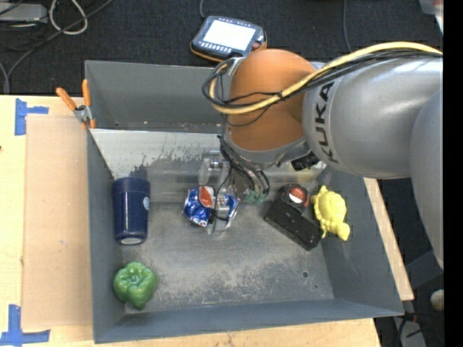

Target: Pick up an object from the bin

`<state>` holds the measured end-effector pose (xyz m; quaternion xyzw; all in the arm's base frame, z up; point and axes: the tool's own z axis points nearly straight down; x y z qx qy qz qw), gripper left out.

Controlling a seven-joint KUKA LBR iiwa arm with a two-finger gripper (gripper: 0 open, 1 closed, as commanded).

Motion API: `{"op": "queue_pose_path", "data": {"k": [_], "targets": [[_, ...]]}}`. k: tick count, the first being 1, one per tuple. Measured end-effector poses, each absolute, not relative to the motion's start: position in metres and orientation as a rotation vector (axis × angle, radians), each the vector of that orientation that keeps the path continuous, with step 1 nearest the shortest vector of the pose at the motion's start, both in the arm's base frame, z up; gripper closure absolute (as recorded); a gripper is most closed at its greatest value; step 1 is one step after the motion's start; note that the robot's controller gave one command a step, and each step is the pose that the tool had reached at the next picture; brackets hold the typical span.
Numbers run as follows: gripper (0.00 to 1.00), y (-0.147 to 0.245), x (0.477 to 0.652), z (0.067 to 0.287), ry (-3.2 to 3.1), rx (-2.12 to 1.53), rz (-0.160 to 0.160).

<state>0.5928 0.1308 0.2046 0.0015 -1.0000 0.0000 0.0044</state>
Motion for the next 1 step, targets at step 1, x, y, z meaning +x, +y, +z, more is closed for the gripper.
{"op": "queue_pose_path", "data": {"k": [1], "targets": [[0.0, 0.1296, 0.5945, 0.2095, -3.14, -0.003, -0.001]]}}
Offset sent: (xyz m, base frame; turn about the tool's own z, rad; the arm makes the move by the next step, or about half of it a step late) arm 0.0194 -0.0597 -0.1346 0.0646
